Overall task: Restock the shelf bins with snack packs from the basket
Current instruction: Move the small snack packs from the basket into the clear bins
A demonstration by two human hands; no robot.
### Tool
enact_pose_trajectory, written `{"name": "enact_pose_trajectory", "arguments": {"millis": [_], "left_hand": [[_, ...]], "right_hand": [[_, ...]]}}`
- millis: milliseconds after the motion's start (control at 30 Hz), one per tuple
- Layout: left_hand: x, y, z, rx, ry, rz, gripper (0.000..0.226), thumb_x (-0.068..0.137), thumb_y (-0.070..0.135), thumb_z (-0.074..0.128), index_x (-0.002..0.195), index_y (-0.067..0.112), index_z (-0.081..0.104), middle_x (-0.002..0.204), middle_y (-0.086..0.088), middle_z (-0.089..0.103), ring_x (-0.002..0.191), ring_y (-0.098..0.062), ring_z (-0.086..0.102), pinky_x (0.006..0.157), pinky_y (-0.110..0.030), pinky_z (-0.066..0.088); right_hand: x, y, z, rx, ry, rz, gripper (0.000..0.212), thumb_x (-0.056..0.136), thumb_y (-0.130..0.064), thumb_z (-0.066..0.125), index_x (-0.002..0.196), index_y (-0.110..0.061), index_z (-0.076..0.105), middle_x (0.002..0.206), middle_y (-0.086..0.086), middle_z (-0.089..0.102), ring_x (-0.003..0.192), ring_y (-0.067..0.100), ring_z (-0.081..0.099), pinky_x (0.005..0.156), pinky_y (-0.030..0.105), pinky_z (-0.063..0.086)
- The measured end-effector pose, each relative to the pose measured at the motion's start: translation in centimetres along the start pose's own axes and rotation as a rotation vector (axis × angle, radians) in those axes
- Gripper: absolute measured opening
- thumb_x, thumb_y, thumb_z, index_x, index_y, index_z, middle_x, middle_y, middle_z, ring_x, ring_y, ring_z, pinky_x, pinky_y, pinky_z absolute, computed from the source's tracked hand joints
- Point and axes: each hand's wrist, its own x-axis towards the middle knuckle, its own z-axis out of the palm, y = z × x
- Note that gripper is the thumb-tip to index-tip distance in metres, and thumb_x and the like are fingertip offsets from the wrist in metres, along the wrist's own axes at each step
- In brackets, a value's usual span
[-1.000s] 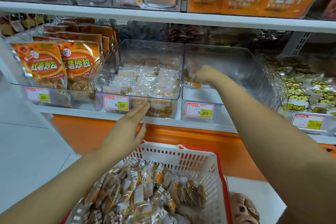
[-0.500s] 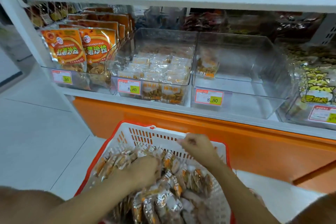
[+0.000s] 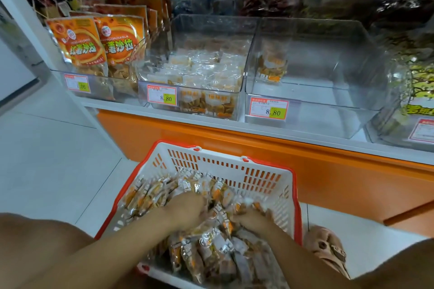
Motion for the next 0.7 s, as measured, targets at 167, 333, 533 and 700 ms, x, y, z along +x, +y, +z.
{"name": "enact_pose_trajectory", "arguments": {"millis": [167,333,533,700], "left_hand": [[0.4,-0.3,-0.6,-0.034,-0.018,0.019,0.022,0.096,0.025,0.047,0.087,0.01,0.061,0.078,0.001,0.058,0.077,-0.02,0.056,0.067,-0.03,0.044],[0.5,-0.2,-0.7,-0.052,-0.01,0.0,0.028,0.097,0.028,0.048,0.116,0.012,0.062,0.113,-0.009,0.064,0.099,-0.025,0.06,0.076,-0.027,0.042],[0.9,-0.2,-1.6,-0.208,-0.029,-0.032,0.056,0.092,0.033,0.061,0.142,0.014,0.043,0.144,-0.004,0.047,0.126,-0.02,0.05,0.102,-0.028,0.04],[0.1,0.4,-3.6,-0.525,-0.038,0.008,0.061,0.075,0.045,0.077,0.126,0.018,0.056,0.122,0.003,0.063,0.113,-0.014,0.059,0.101,-0.036,0.045]], "right_hand": [[1.6,1.0,-0.3,0.018,-0.024,0.059,0.059,0.089,-0.04,0.061,0.138,-0.01,0.046,0.154,0.013,0.027,0.139,0.028,0.03,0.117,0.038,0.019],[1.7,1.1,-0.4,0.084,-0.051,0.112,0.072,0.07,-0.05,0.078,0.127,-0.01,0.059,0.141,0.01,0.048,0.125,0.027,0.05,0.108,0.038,0.039],[-0.3,-1.7,-3.7,0.111,0.009,-0.107,0.016,0.08,-0.018,0.075,0.083,-0.017,0.06,0.084,-0.006,0.059,0.08,0.009,0.057,0.067,0.019,0.045],[-4.4,-4.4,-6.9,0.2,-0.073,-0.314,0.032,0.079,-0.025,0.076,0.1,-0.006,0.062,0.096,0.014,0.068,0.079,0.02,0.065,0.079,0.031,0.053]]}}
